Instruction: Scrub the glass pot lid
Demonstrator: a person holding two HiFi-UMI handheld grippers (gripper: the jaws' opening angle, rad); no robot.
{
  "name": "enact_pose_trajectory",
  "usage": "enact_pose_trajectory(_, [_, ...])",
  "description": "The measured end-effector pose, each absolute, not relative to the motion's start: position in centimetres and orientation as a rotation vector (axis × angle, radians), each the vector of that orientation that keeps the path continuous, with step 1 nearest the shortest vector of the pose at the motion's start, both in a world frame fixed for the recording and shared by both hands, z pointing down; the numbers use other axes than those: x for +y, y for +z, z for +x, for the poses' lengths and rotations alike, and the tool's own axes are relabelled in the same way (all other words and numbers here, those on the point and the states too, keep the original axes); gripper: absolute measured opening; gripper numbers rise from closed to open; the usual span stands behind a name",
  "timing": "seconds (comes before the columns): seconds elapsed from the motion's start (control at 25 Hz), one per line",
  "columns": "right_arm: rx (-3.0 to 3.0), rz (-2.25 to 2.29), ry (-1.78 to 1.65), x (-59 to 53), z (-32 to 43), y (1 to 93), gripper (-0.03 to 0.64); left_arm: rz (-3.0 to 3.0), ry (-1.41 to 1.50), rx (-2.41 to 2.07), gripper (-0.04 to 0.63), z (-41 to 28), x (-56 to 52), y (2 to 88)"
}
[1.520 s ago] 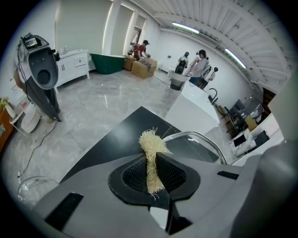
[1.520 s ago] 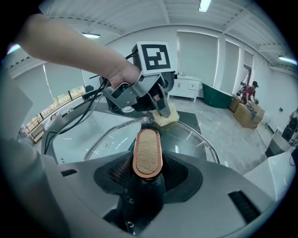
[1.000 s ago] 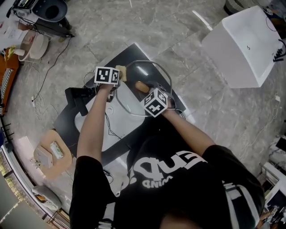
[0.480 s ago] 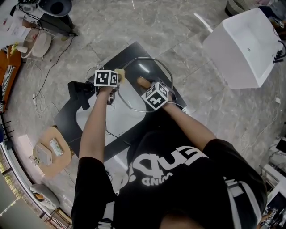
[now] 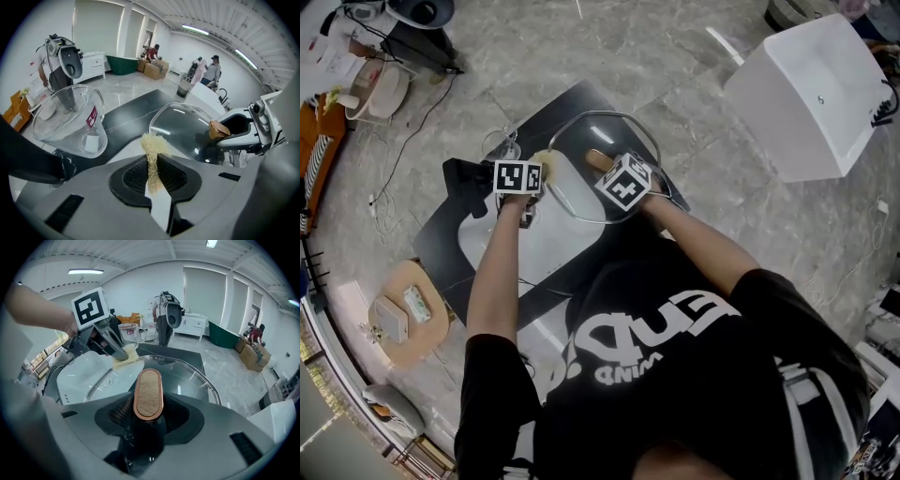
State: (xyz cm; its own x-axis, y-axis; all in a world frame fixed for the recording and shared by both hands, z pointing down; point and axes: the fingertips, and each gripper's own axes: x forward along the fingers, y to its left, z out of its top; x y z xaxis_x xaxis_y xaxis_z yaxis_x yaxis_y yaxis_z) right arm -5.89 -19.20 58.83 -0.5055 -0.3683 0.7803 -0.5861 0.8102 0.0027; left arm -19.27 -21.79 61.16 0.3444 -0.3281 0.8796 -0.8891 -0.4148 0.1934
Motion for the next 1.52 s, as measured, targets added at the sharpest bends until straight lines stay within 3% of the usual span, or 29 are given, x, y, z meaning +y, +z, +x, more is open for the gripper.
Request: enact_pose_trajectory(1.52, [-2.155,0.420,0.225,-19.1,-6.3,58.2,0.173,1.992,1.021,-1.114,0.051,-13.3,-10.7,60.3])
